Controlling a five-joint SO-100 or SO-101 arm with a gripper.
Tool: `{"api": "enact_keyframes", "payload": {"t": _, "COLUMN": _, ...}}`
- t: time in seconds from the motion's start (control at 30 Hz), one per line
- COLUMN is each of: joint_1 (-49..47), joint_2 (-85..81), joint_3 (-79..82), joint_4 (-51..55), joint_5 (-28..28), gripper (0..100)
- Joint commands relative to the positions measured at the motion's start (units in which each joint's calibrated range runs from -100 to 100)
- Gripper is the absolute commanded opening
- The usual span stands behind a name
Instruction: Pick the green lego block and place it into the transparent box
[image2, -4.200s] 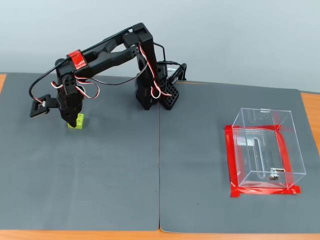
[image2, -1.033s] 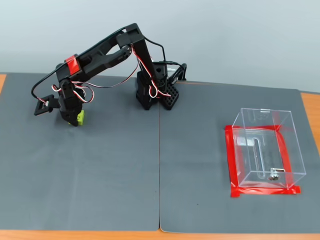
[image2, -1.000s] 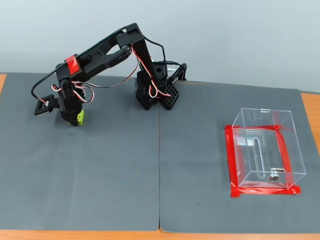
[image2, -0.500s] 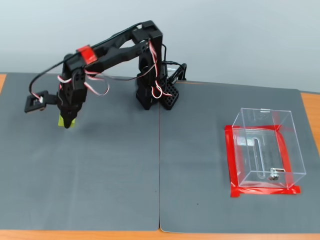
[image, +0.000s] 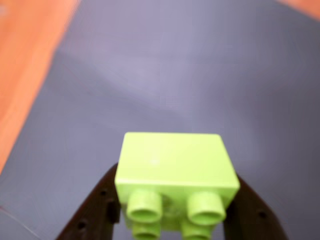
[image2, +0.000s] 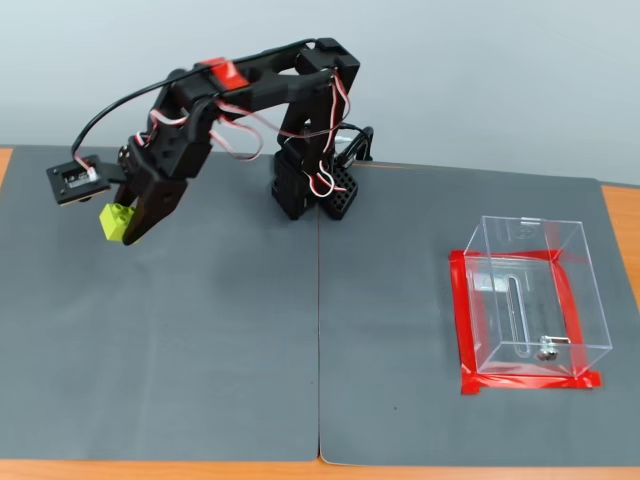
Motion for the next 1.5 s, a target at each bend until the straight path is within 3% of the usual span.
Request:
{"api": "enact_keyframes", "payload": {"t": 0.0, "joint_1": -4.82, "joint_2": -3.99, "joint_3": -7.96, "joint_4": 0.06, "joint_5": 1.61, "gripper": 9}}
{"api": "enact_keyframes", "payload": {"t": 1.03, "joint_1": -60.17, "joint_2": -11.36, "joint_3": -10.67, "joint_4": 0.23, "joint_5": 1.87, "gripper": 9}}
{"api": "enact_keyframes", "payload": {"t": 1.47, "joint_1": -77.26, "joint_2": -10.85, "joint_3": -5.61, "joint_4": 0.14, "joint_5": 1.77, "gripper": 9}}
